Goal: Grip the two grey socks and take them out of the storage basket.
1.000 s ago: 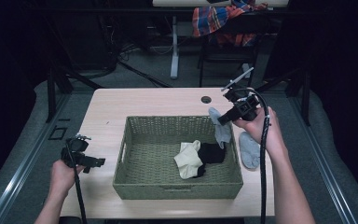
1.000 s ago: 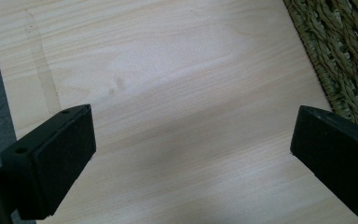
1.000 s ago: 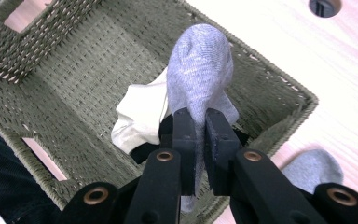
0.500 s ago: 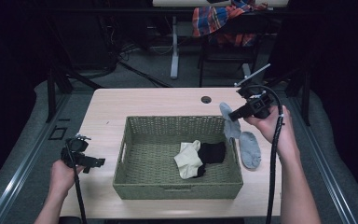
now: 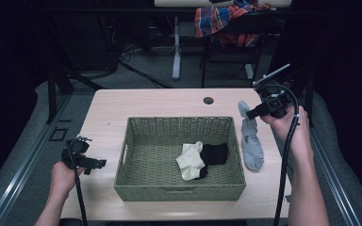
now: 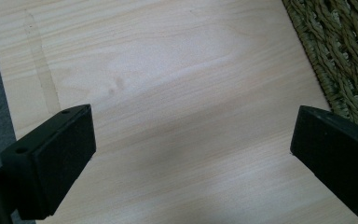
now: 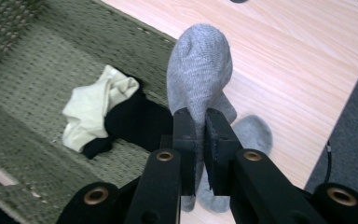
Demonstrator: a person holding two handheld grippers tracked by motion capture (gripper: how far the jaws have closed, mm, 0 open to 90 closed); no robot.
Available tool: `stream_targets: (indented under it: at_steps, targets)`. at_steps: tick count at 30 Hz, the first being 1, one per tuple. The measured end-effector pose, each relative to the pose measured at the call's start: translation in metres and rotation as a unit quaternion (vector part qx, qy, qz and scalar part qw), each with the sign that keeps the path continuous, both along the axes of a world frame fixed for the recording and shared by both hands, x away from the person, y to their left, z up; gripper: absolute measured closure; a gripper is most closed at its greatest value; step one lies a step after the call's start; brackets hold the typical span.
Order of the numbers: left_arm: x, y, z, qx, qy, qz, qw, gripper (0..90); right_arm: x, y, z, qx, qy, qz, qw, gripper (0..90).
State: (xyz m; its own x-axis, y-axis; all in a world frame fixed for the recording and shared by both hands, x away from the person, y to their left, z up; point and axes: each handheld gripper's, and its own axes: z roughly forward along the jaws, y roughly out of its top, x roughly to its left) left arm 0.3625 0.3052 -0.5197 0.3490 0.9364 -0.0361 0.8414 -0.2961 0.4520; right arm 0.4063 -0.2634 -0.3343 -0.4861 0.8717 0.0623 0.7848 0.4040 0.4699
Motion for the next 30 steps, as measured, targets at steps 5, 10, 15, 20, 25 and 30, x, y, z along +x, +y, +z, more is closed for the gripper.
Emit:
stream_targets:
  at_steps: [5, 10, 15, 20, 25, 30]
  targets:
    - [0.0, 0.0, 0.0, 0.0, 0.001, 0.0, 1.0, 0.1, 0.005, -0.01, -0.006, -0.004, 0.01, -0.016, 0.9998, 84.8]
    - [0.0, 0.0, 0.0, 0.0, -0.002, 0.001, 1.0, 0.1, 0.01, -0.018, -0.013, -0.009, 0.017, -0.028, 0.9994, 84.7]
    - [0.0, 0.0, 0.001, 0.0, -0.002, 0.001, 1.0, 0.1, 0.016, -0.023, -0.023, -0.019, 0.027, -0.041, 0.9986, 84.7]
    - [0.0, 0.0, 0.0, 0.0, -0.002, 0.001, 1.0, 0.1, 0.022, -0.027, -0.034, -0.023, 0.039, -0.046, 0.9979, 84.8]
    - [0.0, 0.001, 0.001, 0.0, -0.001, 0.001, 1.0, 0.1, 0.027, -0.03, -0.043, -0.027, 0.054, -0.052, 0.9969, 84.8]
    - [0.0, 0.0, 0.0, -0.001, -0.002, 0.002, 1.0, 0.1, 0.031, -0.034, -0.051, -0.029, 0.06, -0.059, 0.9961, 84.8]
